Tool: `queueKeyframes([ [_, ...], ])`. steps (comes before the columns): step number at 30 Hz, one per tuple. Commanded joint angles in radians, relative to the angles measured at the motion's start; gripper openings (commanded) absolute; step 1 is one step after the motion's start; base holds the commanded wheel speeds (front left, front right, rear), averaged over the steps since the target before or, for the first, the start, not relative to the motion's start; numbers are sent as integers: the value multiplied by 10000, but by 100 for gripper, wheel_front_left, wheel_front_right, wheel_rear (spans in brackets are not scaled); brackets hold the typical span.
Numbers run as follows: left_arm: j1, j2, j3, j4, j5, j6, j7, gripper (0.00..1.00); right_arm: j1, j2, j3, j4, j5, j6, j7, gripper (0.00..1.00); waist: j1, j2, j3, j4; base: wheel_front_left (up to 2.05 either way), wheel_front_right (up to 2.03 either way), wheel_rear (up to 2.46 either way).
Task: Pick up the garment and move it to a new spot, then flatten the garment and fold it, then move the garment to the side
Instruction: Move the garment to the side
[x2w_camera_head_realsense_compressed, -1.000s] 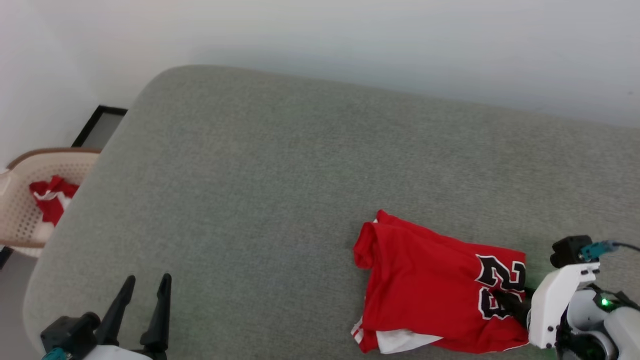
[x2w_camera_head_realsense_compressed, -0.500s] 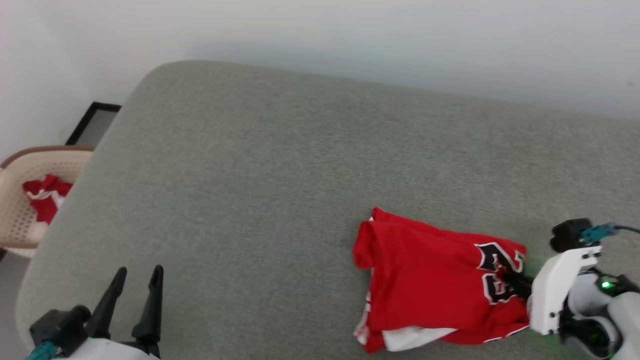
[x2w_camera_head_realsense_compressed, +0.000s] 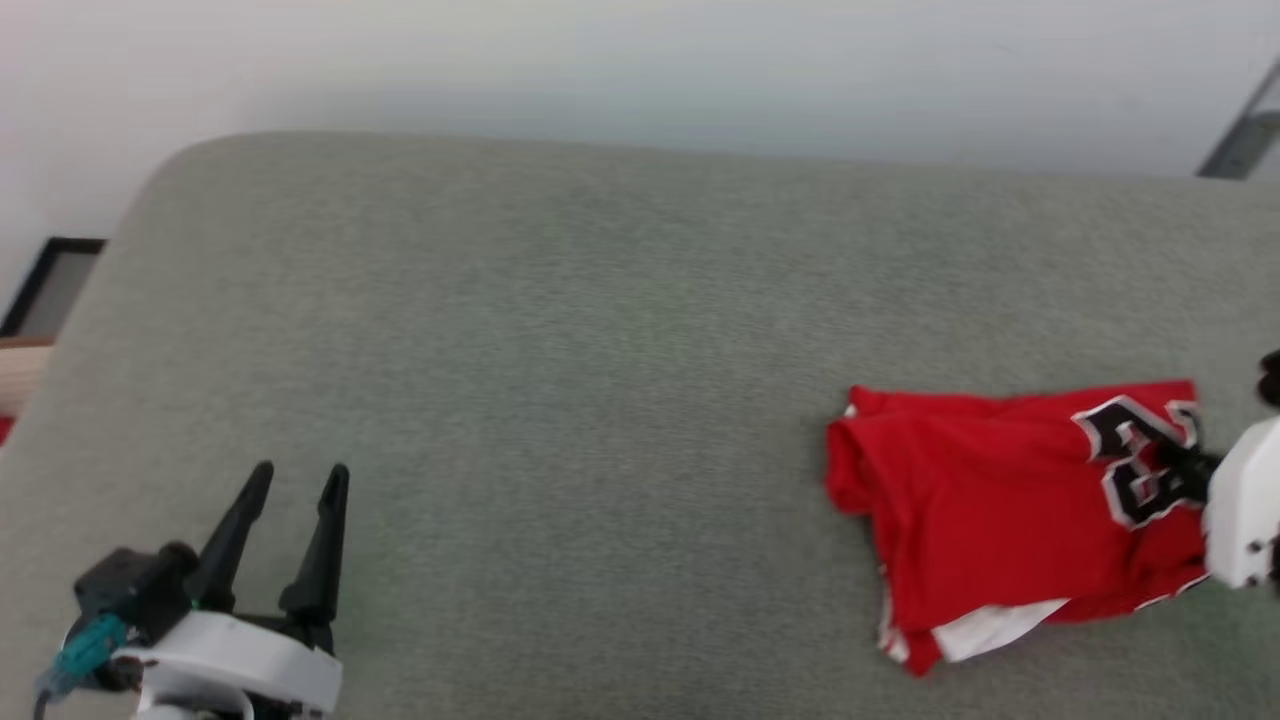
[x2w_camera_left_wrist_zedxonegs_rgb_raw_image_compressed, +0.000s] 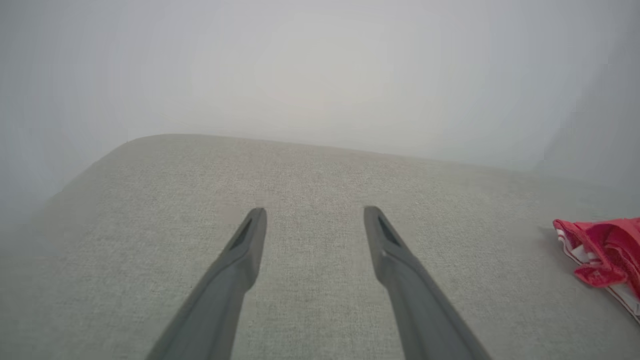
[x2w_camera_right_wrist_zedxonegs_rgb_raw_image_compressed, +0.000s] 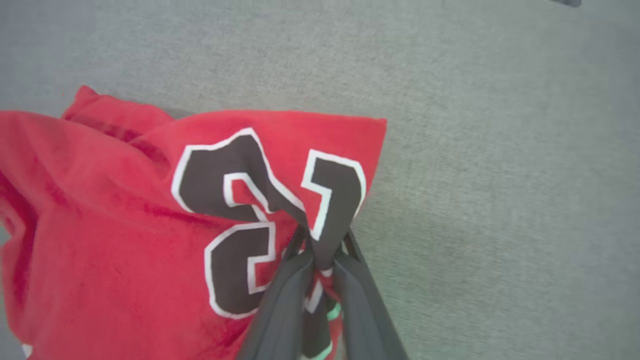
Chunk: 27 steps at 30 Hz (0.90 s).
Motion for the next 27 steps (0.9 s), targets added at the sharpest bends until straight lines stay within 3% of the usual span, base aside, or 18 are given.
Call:
queueKeyframes([
  [1,-145,33,-45,4,-57,-22,-40,100,-142,-126,-50,-39,-85,-21,48,0,1,-1,266,-445,0,0,0],
  [15,-1567,238,-1047,39,-99,-22,-39,100,-1608,-1974,52,-89,-1048,-21,-544,0,1,-1,1412,-1875,0,0,0],
  [27,-2658,790,-1739,89,-276,-22,-39,100,-3095,-2951,628,1392,-2050,-21,-2229,0,1,-1,2432,-2670,0,0,0],
])
